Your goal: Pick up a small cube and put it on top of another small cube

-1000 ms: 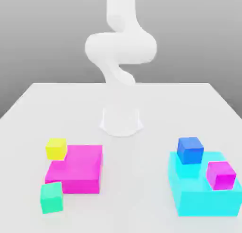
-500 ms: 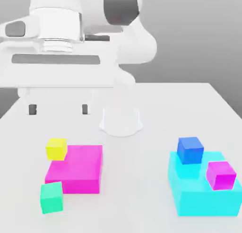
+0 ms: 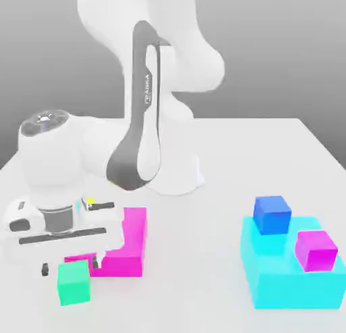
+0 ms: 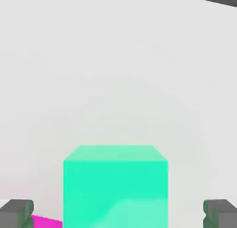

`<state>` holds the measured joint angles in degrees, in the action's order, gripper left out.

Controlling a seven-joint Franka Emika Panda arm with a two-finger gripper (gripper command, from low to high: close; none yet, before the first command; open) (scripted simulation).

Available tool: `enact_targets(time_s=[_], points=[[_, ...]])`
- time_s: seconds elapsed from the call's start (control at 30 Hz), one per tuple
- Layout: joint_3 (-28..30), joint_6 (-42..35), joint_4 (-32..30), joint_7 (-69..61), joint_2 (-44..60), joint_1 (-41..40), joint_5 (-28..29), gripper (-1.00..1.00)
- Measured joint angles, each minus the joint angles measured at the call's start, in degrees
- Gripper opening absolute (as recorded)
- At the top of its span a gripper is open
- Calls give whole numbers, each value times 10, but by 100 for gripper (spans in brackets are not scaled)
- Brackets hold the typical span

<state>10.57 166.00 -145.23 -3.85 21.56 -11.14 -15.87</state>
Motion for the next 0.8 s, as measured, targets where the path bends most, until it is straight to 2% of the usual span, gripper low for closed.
enact_targets(time_s=[0.23, 0.43, 0.8], points=[[-1, -1, 0, 0, 0, -1, 1, -100], [45, -86, -19, 68, -106, 42, 77, -100], [-76, -228, 39, 318, -196, 248, 109, -100]])
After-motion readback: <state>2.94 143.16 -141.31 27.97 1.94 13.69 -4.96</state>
